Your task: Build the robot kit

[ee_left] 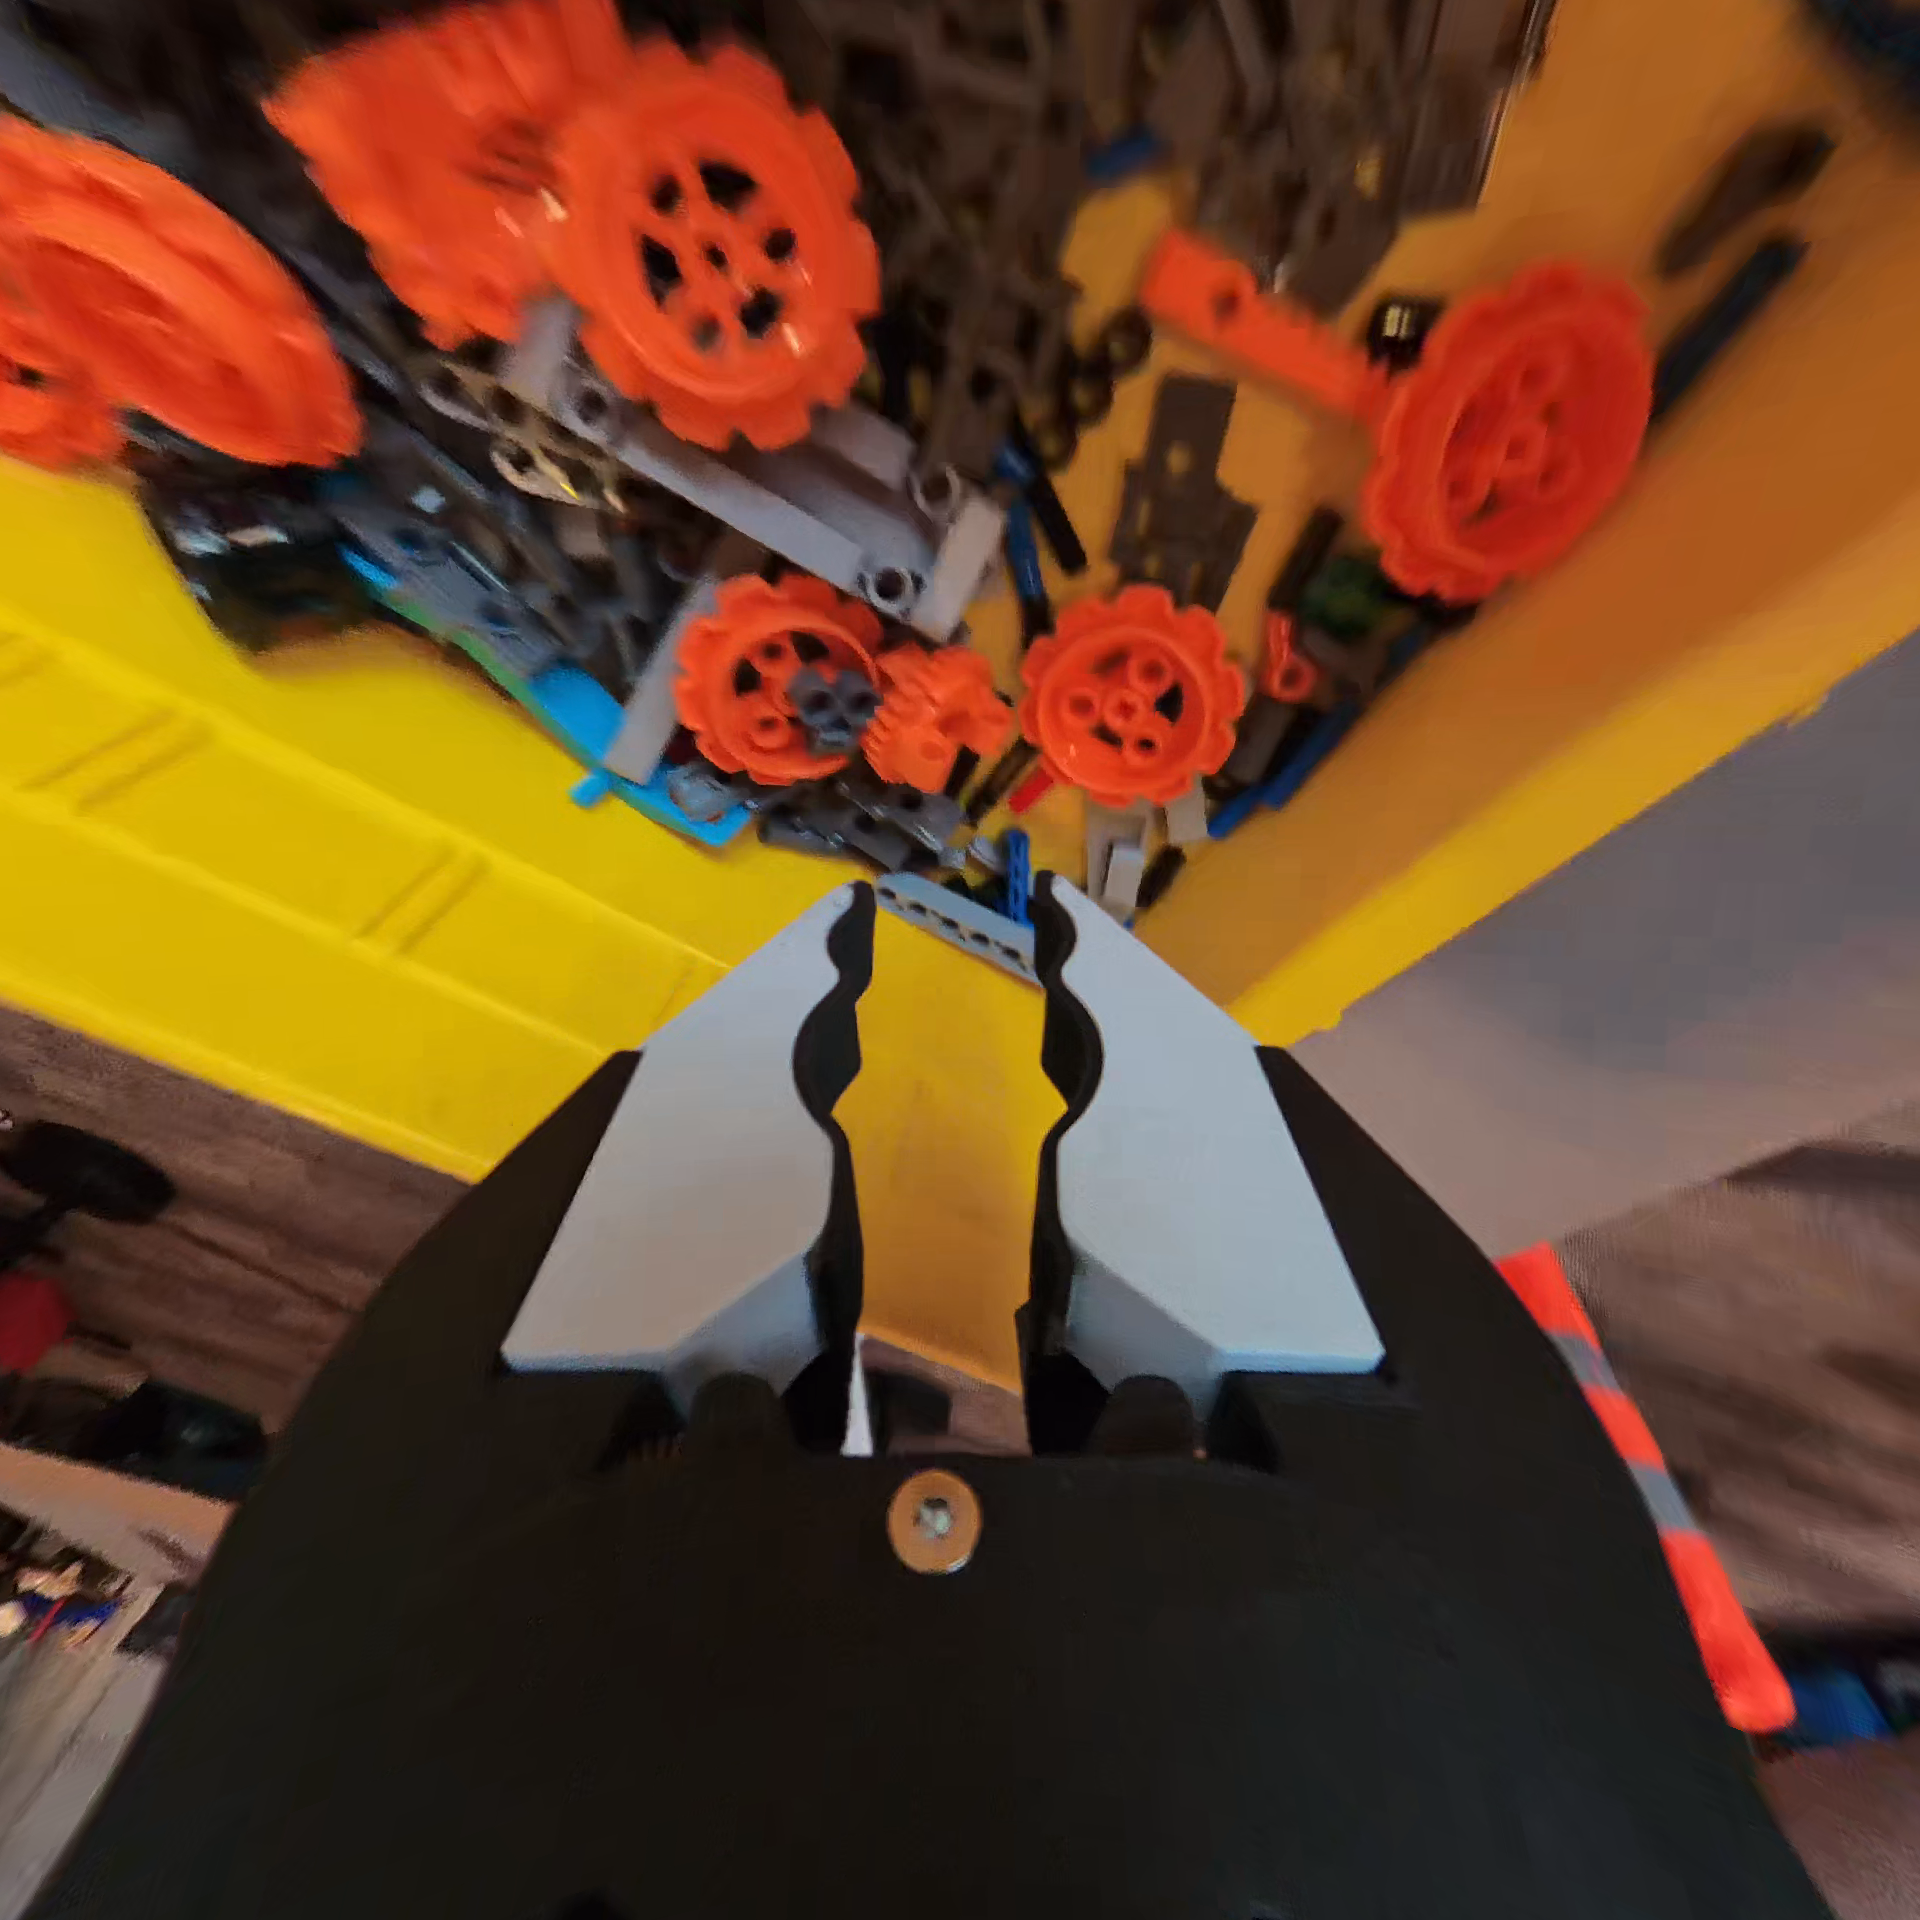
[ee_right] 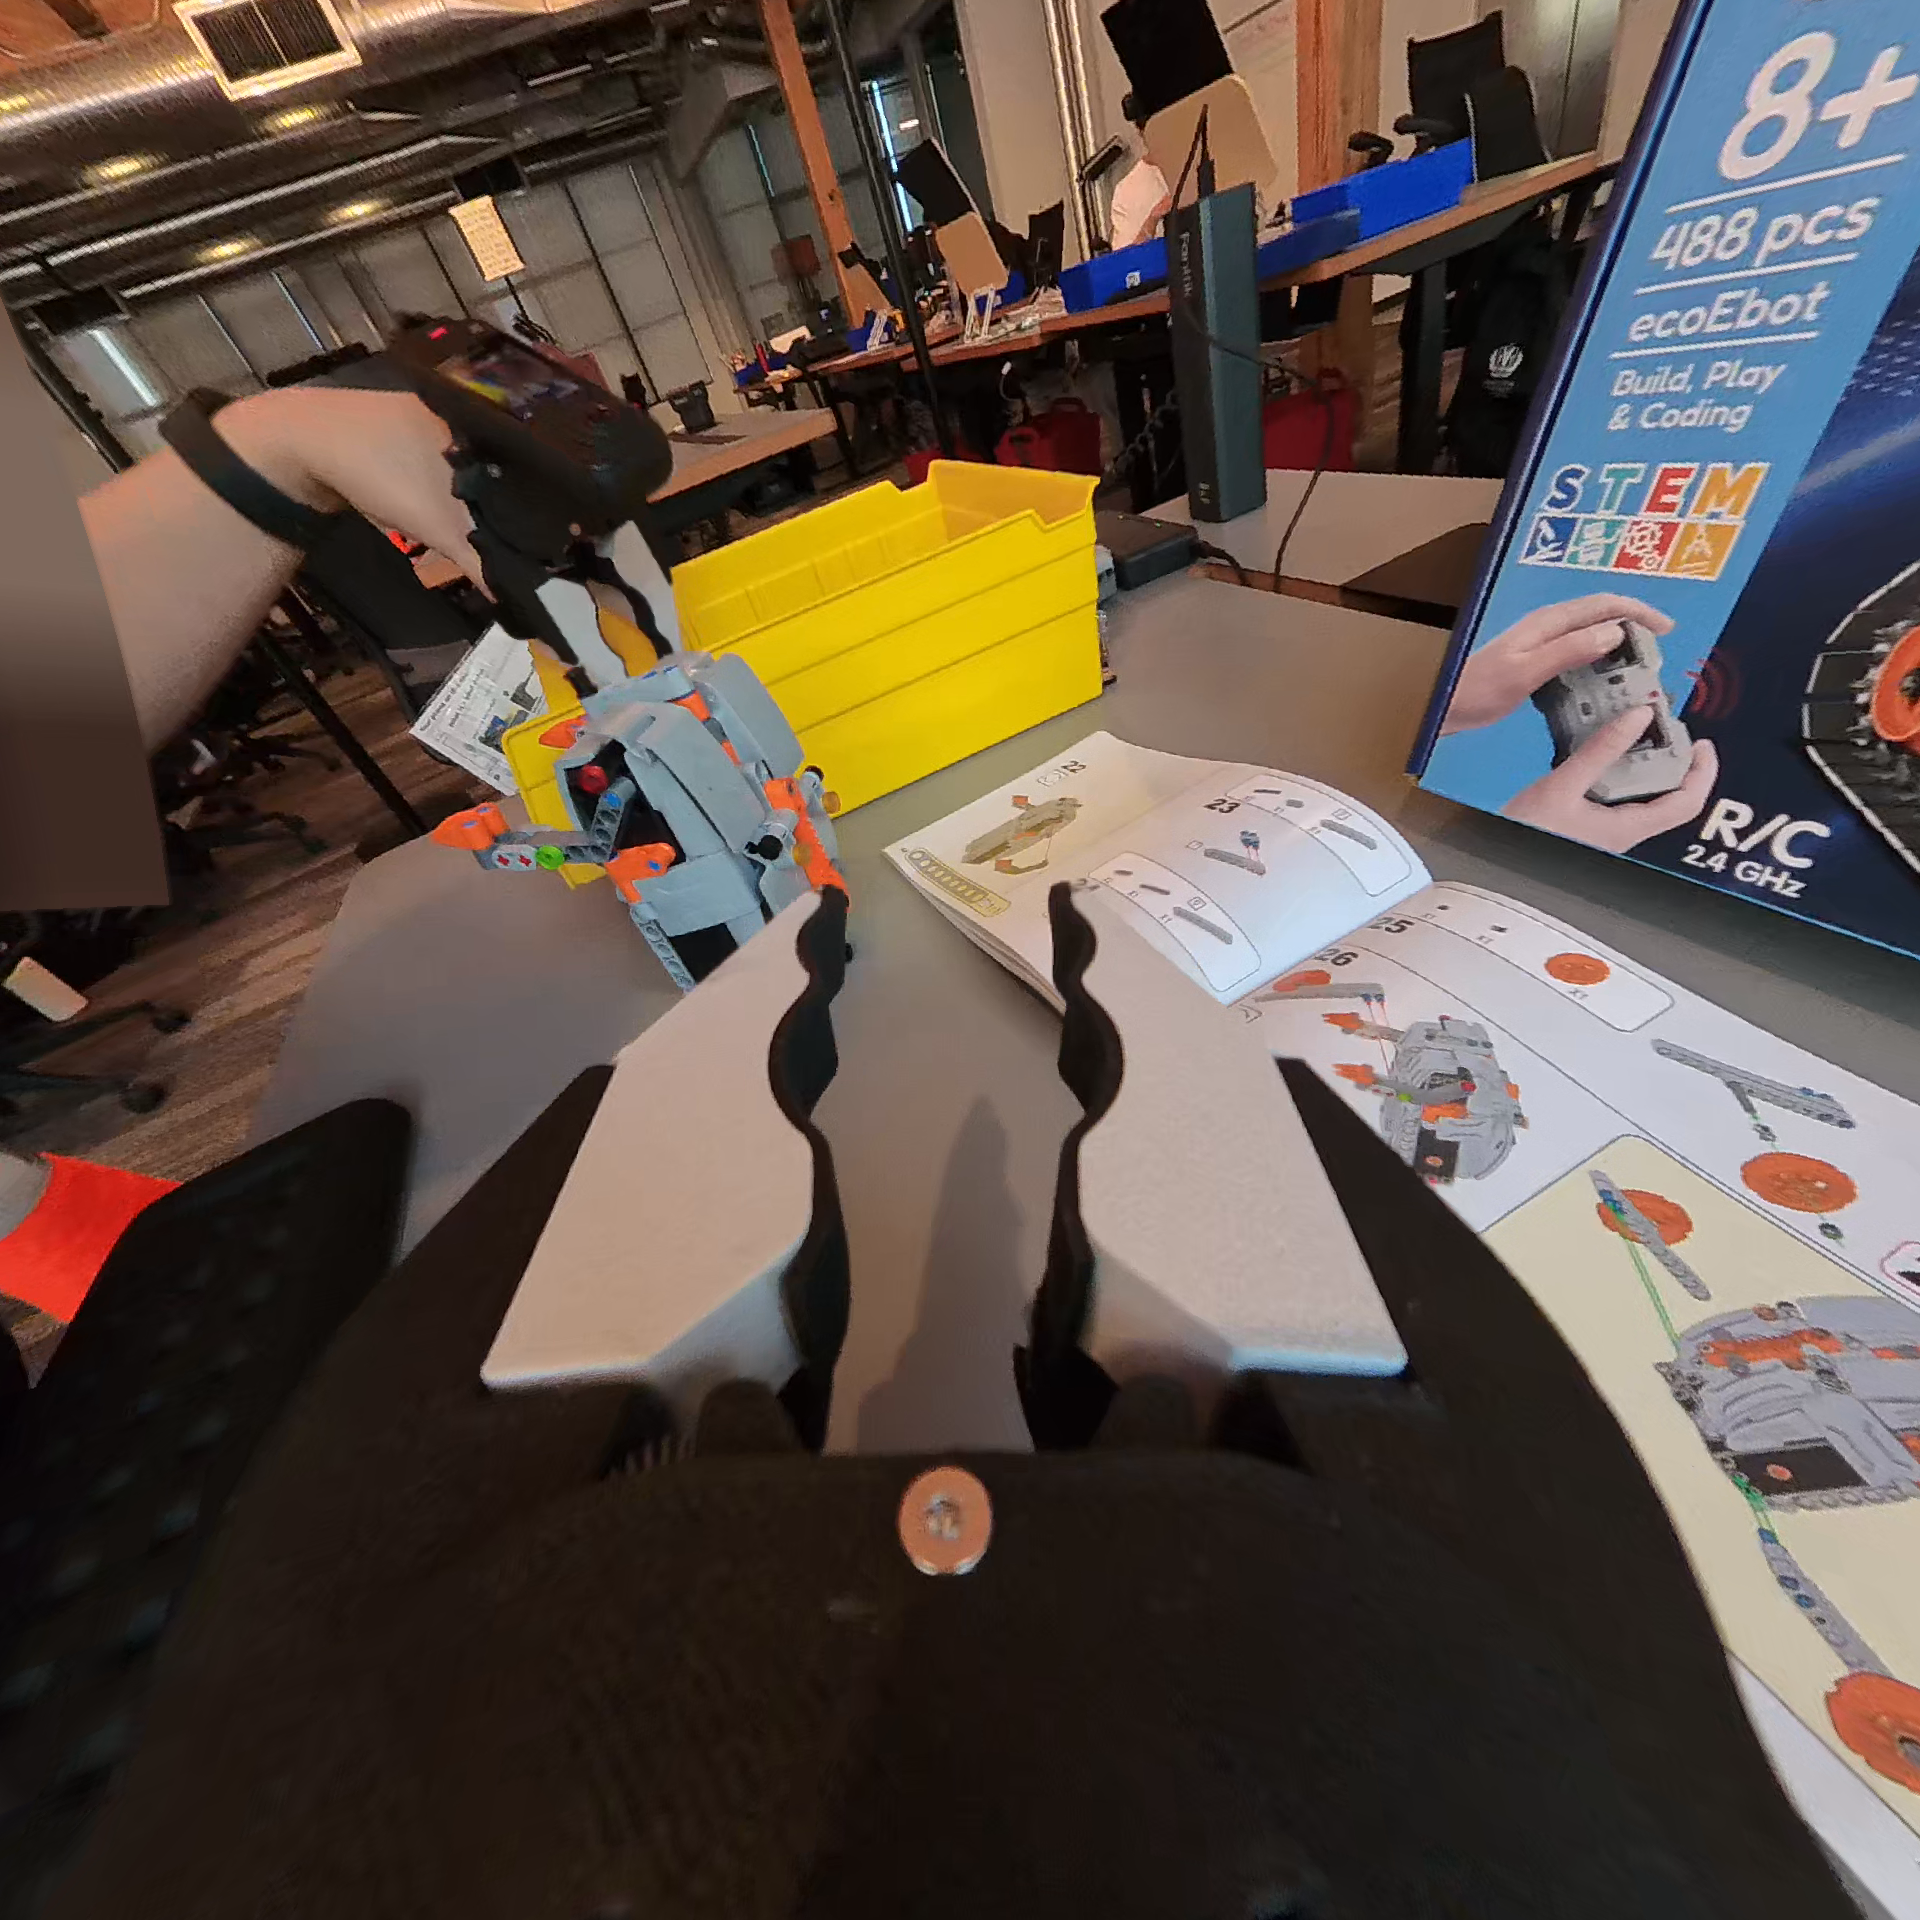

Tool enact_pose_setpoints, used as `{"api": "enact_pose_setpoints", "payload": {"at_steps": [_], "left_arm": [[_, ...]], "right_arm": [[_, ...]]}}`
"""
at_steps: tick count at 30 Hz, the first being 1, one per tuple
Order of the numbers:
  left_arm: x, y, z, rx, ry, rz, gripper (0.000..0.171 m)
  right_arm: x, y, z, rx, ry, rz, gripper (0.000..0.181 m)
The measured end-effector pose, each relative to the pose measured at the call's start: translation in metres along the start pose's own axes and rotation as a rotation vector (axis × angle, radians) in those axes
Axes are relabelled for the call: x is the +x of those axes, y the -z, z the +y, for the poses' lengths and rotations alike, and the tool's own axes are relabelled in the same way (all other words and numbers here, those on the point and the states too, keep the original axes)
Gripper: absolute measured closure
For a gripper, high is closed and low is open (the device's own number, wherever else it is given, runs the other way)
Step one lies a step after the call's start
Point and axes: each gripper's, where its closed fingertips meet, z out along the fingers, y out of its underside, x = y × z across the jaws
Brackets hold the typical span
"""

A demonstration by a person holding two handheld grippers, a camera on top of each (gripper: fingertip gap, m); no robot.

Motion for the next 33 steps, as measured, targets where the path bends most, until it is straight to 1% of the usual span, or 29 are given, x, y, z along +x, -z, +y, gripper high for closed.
{"api": "enact_pose_setpoints", "payload": {"at_steps": [2,5,7,9,15,17,19,23,26,30,33], "left_arm": [[0.002,-0.006,0.01,-0.078,-0.04,0.018,0.15],[0.004,-0.011,0.006,-0.08,-0.058,0.031,0.15],[0.006,-0.017,0.01,-0.109,-0.079,0.036,0.145],[0.008,-0.022,0.011,-0.118,-0.108,0.036,0.15],[0.005,-0.028,0.01,-0.133,-0.112,0.016,0.159],[0.005,-0.028,0.009,-0.142,-0.115,0.012,0.158],[0.008,-0.028,0.01,-0.147,-0.121,0.016,0.151],[0.008,-0.027,0.011,-0.139,-0.109,0.019,0.149],[0.009,-0.027,0.011,-0.139,-0.106,0.031,0.15],[0.014,-0.029,0.017,-0.194,-0.136,0.045,0.152],[0.014,-0.028,0.018,-0.191,-0.141,0.042,0.155]], "right_arm": [[-0.001,0.002,0.001,-0.002,0.003,0.001,0.143],[-0.002,0.006,-0.003,0.016,-0.006,-0.004,0.143],[-0.003,0.008,-0.004,0.025,-0.014,-0.01,0.143],[-0.004,0.009,-0.005,0.032,-0.021,-0.014,0.143],[-0.007,0.011,-0.008,0.045,-0.034,-0.028,0.143],[-0.008,0.011,-0.008,0.049,-0.041,-0.035,0.143],[-0.009,0.012,-0.009,0.051,-0.039,-0.035,0.143],[-0.011,0.013,-0.01,0.052,-0.031,-0.038,0.143],[-0.012,0.012,-0.009,0.047,-0.032,-0.043,0.143],[-0.013,0.013,-0.01,0.051,-0.032,-0.046,0.143],[-0.013,0.014,-0.011,0.054,-0.037,-0.051,0.143]]}}
